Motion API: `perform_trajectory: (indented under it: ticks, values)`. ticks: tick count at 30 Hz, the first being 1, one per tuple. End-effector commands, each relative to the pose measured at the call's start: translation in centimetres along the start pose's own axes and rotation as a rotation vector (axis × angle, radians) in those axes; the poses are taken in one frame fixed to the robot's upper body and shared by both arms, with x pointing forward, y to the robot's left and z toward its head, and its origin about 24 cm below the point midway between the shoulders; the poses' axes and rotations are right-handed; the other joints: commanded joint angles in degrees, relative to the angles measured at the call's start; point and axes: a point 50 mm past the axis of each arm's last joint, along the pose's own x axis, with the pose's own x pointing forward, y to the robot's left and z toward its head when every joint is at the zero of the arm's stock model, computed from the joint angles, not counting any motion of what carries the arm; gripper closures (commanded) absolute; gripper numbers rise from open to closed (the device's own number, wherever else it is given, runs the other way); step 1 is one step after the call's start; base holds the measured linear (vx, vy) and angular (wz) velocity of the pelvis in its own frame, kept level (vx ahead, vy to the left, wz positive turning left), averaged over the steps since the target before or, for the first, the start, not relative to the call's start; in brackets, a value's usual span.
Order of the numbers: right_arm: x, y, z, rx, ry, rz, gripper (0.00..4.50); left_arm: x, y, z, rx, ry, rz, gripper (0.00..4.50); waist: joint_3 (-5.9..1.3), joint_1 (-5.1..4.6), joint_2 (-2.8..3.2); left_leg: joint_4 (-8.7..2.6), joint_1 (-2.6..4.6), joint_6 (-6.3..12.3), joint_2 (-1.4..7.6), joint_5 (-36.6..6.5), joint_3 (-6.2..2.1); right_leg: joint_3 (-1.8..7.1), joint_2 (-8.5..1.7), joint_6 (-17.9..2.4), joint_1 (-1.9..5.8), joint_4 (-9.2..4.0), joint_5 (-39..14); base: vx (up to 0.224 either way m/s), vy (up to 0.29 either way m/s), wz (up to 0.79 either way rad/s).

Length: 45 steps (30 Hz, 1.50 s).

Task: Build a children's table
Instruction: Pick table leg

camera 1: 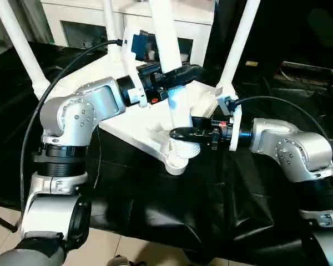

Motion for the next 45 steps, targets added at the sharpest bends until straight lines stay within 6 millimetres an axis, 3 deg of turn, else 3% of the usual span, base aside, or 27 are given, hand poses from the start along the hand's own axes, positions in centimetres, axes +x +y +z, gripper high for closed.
perform_trajectory:
  ticks: [1,4,6,8,10,14,19,25,32,37,45]
  values:
    - [-0.2,0.7,1.2,-0.046,-0.026,0.047,2.01,-0.1,-0.3,0.4,0.034,0.020,-0.010,2.59,-4.66,0.14,-0.34,-3.38,0.46,-0.25,0.47,-6.7,0.27,1.97,-3.31,-10.6,3.45,-3.51,-10.7,0.000,0.000,0.00]
    - [-0.1,0.7,1.4,-0.032,-0.026,0.056,1.79,0.0,-0.2,0.6,0.030,0.042,0.019,2.60,-4.61,0.10,-0.69,-3.39,0.41,-0.06,0.44,-6.8,0.33,1.98,-3.28,-10.1,3.46,-3.61,-11.5,0.000,0.000,0.00]
    - [0.0,0.4,1.7,-0.018,-0.028,0.035,1.55,0.2,0.3,0.6,0.016,0.069,0.081,2.61,-4.62,0.05,-0.47,-3.35,0.51,-0.30,0.41,-6.8,0.29,1.95,-3.21,-10.0,3.35,-3.54,-11.8,0.000,0.000,0.00]
    - [0.0,0.0,1.9,-0.005,-0.029,0.001,1.42,0.2,0.9,0.6,0.006,0.084,0.137,2.62,-4.55,0.01,-0.84,-3.34,0.43,-0.44,0.35,-6.9,0.33,1.97,-3.24,-9.6,3.37,-3.69,-12.8,0.000,0.000,0.00]
    - [-0.1,-0.3,2.2,0.018,-0.032,-0.019,1.40,0.2,1.5,0.6,-0.011,0.100,0.206,2.62,-4.55,0.13,-0.84,-3.38,0.44,-0.73,0.37,-6.8,0.26,1.98,-3.30,-8.8,3.41,-3.71,-13.6,0.000,0.000,0.00]
    - [0.0,-0.3,2.3,0.044,-0.036,-0.017,1.40,0.1,1.8,0.6,-0.031,0.098,0.232,2.62,-4.85,0.30,-0.87,-3.28,0.31,-0.36,0.34,-4.7,0.27,1.98,-3.26,-9.4,3.60,-3.31,-9.5,0.000,0.000,0.00]
    - [0.3,-0.4,2.1,0.062,-0.021,-0.027,1.40,0.2,1.6,0.5,-0.053,0.093,0.219,2.62,-4.76,0.30,-0.88,-3.30,0.34,-0.37,0.40,-4.9,0.31,1.93,-3.38,-11.1,3.58,-3.18,-7.8,0.000,0.000,0.00]
    - [0.7,-0.6,1.9,0.057,0.005,-0.057,1.40,0.6,1.0,0.6,-0.031,0.094,0.179,2.62,-4.63,0.35,-0.92,-3.41,0.36,-0.98,0.44,-5.9,0.26,1.94,-3.49,-10.2,3.53,-3.45,-10.6,0.000,0.000,0.00]
    - [1.1,-1.1,1.3,0.075,0.036,-0.106,1.40,0.9,-0.1,0.4,0.001,0.100,0.104,2.62,-4.73,0.31,-1.01,-3.35,0.35,-1.05,0.49,-4.9,0.31,1.96,-3.51,-10.9,3.55,-3.18,-8.8,0.000,0.000,0.00]
    - [1.1,-1.2,1.2,0.094,0.034,-0.094,1.40,1.1,-0.4,0.1,0.024,0.116,0.095,2.62,-4.62,0.28,-1.01,-3.39,0.37,-1.02,0.47,-5.8,0.32,2.00,-3.49,-9.9,3.52,-3.44,-10.6,0.000,0.000,0.00]
    - [1.4,-1.0,1.3,0.085,0.027,-0.074,1.40,1.2,-0.5,-0.3,0.075,0.144,0.106,2.62,-4.69,0.26,-1.06,-3.38,0.33,-0.86,0.47,-5.0,0.33,2.02,-3.45,-10.0,3.53,-3.26,-9.3,0.000,0.000,0.00]
